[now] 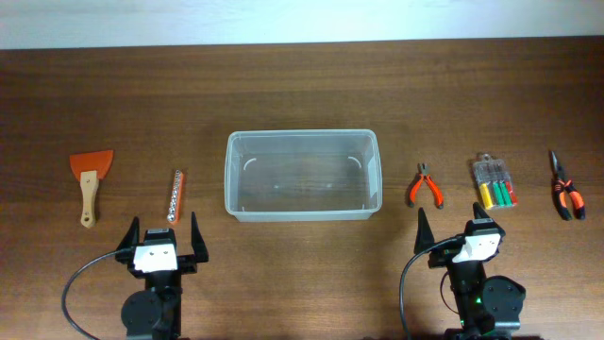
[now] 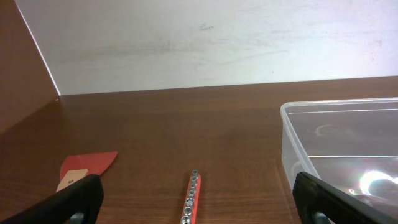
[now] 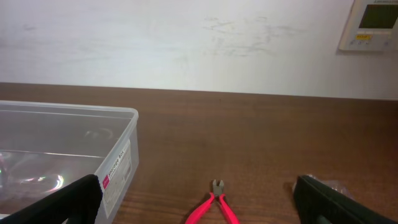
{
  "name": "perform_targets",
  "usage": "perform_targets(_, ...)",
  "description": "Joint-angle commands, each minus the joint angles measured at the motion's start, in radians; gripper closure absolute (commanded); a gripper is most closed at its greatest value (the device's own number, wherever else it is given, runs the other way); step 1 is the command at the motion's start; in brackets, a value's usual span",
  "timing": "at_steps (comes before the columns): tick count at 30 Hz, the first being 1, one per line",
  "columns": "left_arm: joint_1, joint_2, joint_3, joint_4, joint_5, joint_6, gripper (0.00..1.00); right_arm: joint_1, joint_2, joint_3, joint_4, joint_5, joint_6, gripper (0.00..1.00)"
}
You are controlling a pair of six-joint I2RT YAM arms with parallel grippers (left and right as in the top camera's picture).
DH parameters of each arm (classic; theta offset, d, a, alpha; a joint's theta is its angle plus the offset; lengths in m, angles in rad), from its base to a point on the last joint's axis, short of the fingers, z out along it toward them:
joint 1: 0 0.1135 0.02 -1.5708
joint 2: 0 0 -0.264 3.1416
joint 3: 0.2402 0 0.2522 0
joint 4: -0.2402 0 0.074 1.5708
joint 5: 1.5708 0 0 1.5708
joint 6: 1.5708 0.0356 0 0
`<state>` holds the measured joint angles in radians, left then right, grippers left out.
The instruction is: Pack container
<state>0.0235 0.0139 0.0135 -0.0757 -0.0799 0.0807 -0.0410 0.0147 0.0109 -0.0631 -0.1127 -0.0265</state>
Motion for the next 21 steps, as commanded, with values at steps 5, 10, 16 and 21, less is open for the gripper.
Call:
perform_targets(5, -0.003, -0.008, -0.004, 0.000, -0.004, -0.013, 0.01, 0.008, -0.008, -0.005, -0.005, 0.013, 0.005, 0.01)
perform_targets(10, -0.003, -0.008, -0.004, 0.000, -0.004, -0.013, 0.01, 0.008, -0.008, -0.005, -0.005, 0.012, 0.005, 0.01)
perform_targets(16, -0.003, -0.008, -0.004, 0.000, -0.004, -0.013, 0.01, 0.008, -0.008, -0.005, 0.015, 0.014, 0.005, 0.02)
perform_targets(21, -0.003, -0.008, -0.004, 0.000, -0.004, -0.013, 0.01, 0.008, -0.008, 0.000, 0.122, 0.013, 0.204, 0.01)
